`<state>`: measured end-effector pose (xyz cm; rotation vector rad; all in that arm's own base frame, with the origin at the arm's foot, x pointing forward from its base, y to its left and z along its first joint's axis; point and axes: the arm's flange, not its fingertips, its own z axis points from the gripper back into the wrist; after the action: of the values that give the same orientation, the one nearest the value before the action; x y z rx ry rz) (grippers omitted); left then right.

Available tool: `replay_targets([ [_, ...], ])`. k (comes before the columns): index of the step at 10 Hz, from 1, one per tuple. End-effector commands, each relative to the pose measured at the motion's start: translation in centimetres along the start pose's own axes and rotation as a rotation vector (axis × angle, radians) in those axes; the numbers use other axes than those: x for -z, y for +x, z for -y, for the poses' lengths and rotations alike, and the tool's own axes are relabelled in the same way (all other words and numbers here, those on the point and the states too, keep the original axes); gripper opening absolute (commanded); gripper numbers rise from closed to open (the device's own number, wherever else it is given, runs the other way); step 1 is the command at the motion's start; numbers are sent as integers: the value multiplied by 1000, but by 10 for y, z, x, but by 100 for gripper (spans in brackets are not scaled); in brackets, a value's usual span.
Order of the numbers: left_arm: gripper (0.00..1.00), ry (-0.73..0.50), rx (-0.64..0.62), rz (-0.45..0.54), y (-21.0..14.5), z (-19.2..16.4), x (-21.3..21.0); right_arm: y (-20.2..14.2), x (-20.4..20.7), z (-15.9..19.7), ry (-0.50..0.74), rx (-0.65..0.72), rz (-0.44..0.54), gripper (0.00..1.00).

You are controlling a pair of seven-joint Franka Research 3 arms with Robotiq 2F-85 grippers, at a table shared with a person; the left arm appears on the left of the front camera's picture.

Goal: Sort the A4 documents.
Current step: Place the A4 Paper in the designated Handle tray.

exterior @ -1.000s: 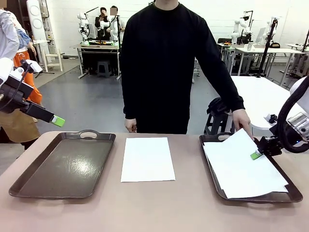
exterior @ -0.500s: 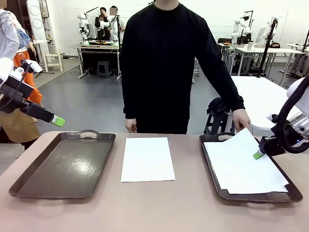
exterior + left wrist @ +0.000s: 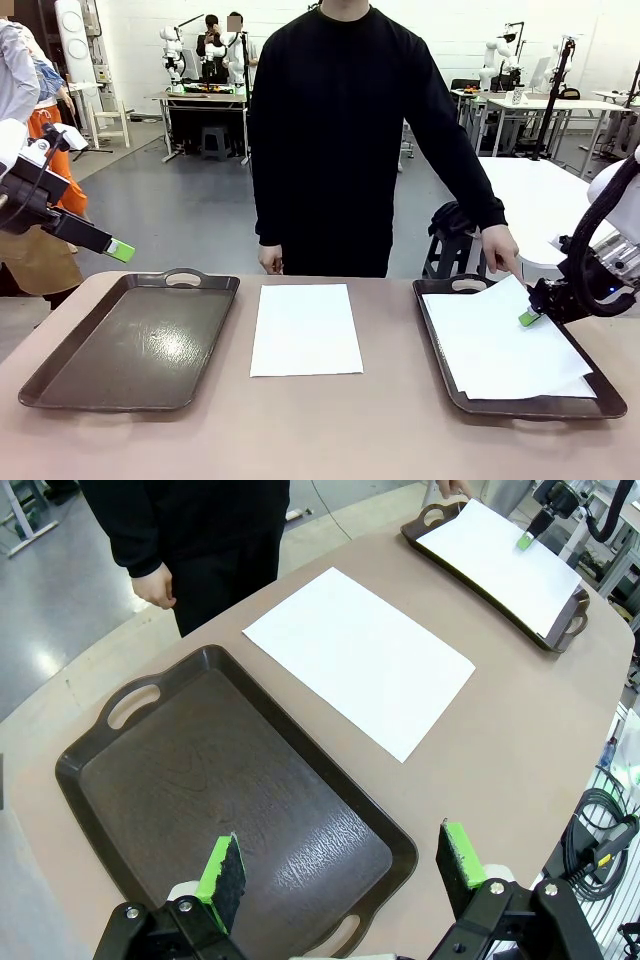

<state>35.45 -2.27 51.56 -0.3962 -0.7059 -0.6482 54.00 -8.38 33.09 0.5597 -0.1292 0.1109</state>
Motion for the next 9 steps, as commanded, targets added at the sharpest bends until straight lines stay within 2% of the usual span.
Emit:
replay_targets([
  [1, 100, -14, 7, 8, -2, -3, 0, -6, 0, -8, -73, 9, -20, 53],
  [4, 100, -14, 7, 8, -2, -3, 0, -8, -5, -6, -154, -4, -35, 79],
  [5, 100, -14, 7, 8, -2, -3, 0, -9, -10, -4, -148, 4, -26, 91],
  [6, 100, -14, 7, 8, -2, -3, 0, -9, -14, -3, -151, 6, -20, 98],
  [9, 100, -14, 7, 8, -2, -3, 0, -10, -19, -5, -150, -3, -27, 100],
])
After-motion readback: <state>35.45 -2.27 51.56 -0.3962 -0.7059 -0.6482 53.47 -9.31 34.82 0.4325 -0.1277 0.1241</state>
